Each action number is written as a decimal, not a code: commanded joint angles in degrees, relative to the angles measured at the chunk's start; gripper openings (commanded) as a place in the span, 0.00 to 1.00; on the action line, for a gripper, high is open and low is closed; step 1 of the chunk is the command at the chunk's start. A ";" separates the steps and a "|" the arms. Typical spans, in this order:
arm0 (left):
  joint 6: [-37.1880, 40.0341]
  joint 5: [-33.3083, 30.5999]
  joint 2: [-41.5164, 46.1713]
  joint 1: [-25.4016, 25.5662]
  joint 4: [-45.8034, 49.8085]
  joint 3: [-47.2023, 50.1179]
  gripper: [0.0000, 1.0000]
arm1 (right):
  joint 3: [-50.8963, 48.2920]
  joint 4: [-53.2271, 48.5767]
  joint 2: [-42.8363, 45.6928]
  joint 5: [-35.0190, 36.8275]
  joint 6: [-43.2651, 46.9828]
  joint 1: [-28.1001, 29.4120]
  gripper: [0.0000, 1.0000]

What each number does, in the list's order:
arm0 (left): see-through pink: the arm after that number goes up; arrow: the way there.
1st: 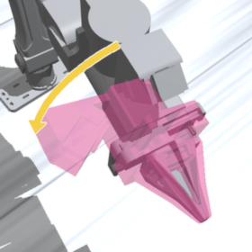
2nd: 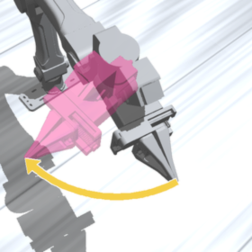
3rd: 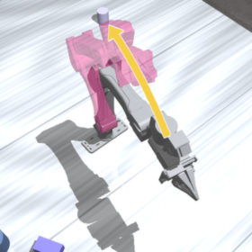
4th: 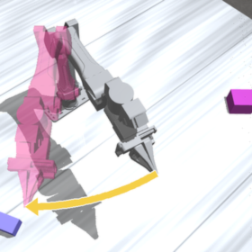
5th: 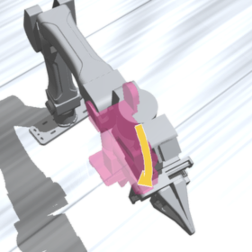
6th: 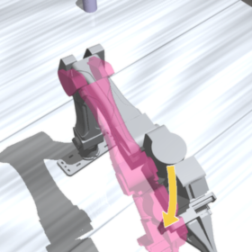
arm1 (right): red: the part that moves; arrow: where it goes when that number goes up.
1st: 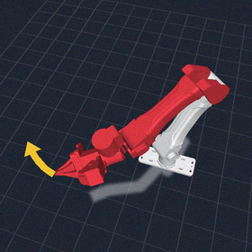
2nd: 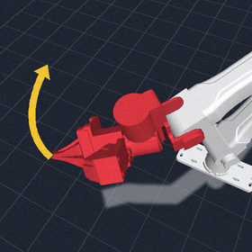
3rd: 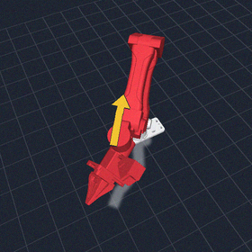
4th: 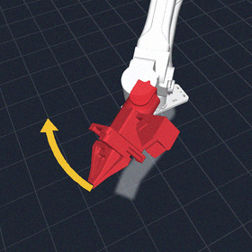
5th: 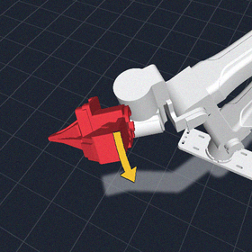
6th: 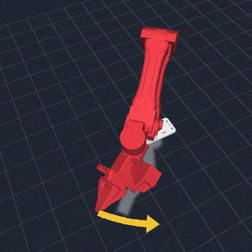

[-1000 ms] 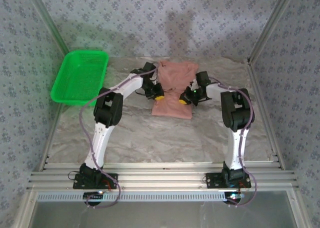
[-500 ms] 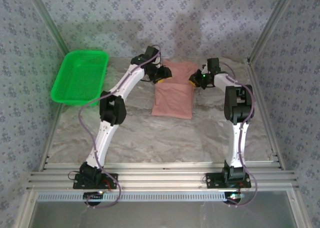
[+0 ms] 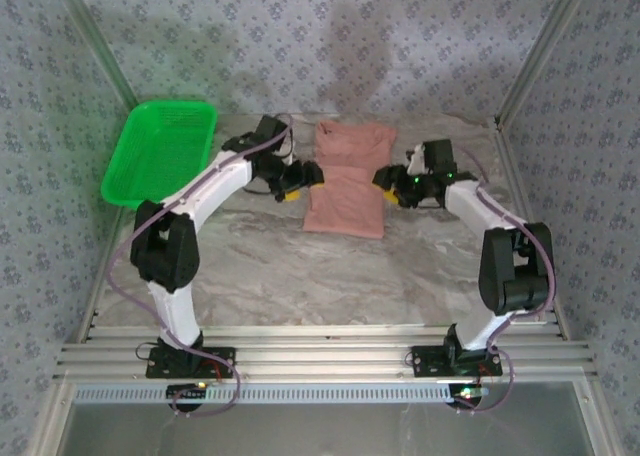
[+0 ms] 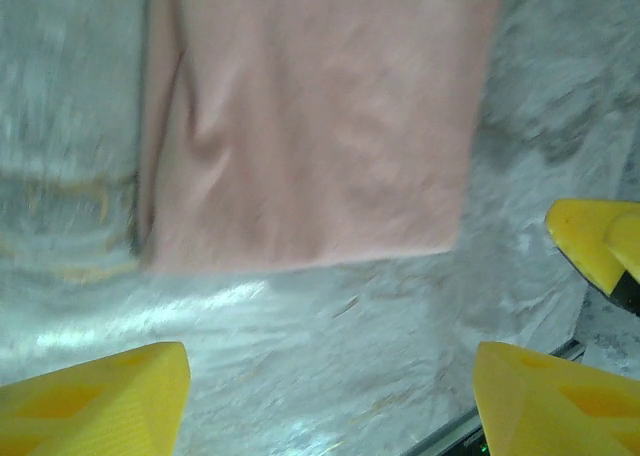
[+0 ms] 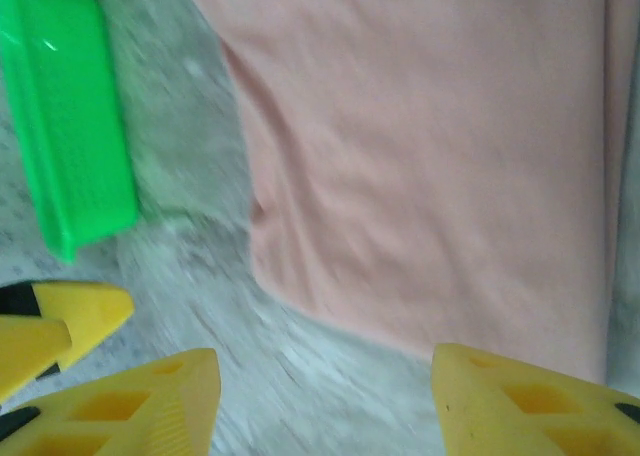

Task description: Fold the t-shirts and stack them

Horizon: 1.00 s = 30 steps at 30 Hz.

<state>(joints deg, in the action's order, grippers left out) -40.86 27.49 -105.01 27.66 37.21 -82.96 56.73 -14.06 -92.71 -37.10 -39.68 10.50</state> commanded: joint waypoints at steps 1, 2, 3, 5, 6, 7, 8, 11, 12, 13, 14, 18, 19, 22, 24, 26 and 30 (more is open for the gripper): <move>-4.23 3.36 0.25 -0.06 -8.11 7.52 0.72 | -5.38 2.53 1.03 -1.57 -1.96 1.41 0.60; -4.31 3.14 0.16 0.13 -8.71 8.47 0.72 | -6.30 3.29 1.02 -1.48 -2.30 1.60 0.60; -4.51 2.97 0.01 0.12 -9.86 9.63 0.72 | -6.91 3.65 0.87 -1.29 -2.29 1.87 0.60; -5.77 3.38 -0.73 0.19 -13.21 11.45 0.71 | -7.39 3.75 -0.04 -0.85 -1.92 1.89 0.60; -6.51 3.85 -1.40 0.13 -14.85 12.08 0.71 | -7.42 3.80 -0.59 -0.69 -1.81 1.89 0.60; -7.28 3.98 -2.04 0.16 -15.95 12.57 0.71 | -7.41 3.97 -1.18 -0.64 -1.72 1.89 0.60; -7.75 3.90 -2.48 0.19 -16.79 12.80 0.70 | -7.34 4.32 -1.76 -0.60 -1.69 1.89 0.60; -9.14 2.93 -3.89 0.18 -18.95 12.70 0.70 | -6.97 4.04 -3.63 0.03 -1.27 1.85 0.60; -9.56 2.75 -4.41 0.14 -19.72 12.34 0.69 | -7.09 4.10 -4.06 0.39 -1.41 1.96 0.60; -9.87 2.83 -5.03 0.19 -20.06 11.76 0.68 | -7.23 4.07 -4.33 0.62 -1.53 1.98 0.60; -9.95 2.76 -5.63 0.12 -20.09 11.13 0.68 | -7.25 4.04 -4.53 0.76 -1.62 1.98 0.60; -10.63 2.92 -8.30 0.20 -20.92 9.53 0.65 | -7.70 3.89 -4.86 2.20 -1.78 1.89 0.60; -10.64 2.93 -8.87 0.27 -20.96 9.23 0.64 | -7.66 3.98 -5.15 2.43 -1.78 1.87 0.60; -11.19 2.77 -10.31 0.56 -21.46 8.82 0.57 | -6.59 3.10 -6.73 2.46 -1.60 2.05 0.60; -11.36 2.67 -11.27 1.01 -21.69 8.54 0.50 | -5.51 1.16 -7.70 3.58 -1.21 2.54 0.60; -11.12 2.40 -12.42 1.46 -21.21 7.69 0.35 | -4.53 -0.35 -8.60 4.46 -1.19 3.00 0.57; -10.46 2.13 -13.03 2.40 -20.27 6.45 0.19 | -3.75 -3.67 -9.47 7.74 -1.64 3.47 0.42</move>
<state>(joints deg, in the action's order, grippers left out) -52.07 29.15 -116.36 28.53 17.67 -74.46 52.34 -12.78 -100.22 -33.54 -41.21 13.52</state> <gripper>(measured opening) 0.204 0.444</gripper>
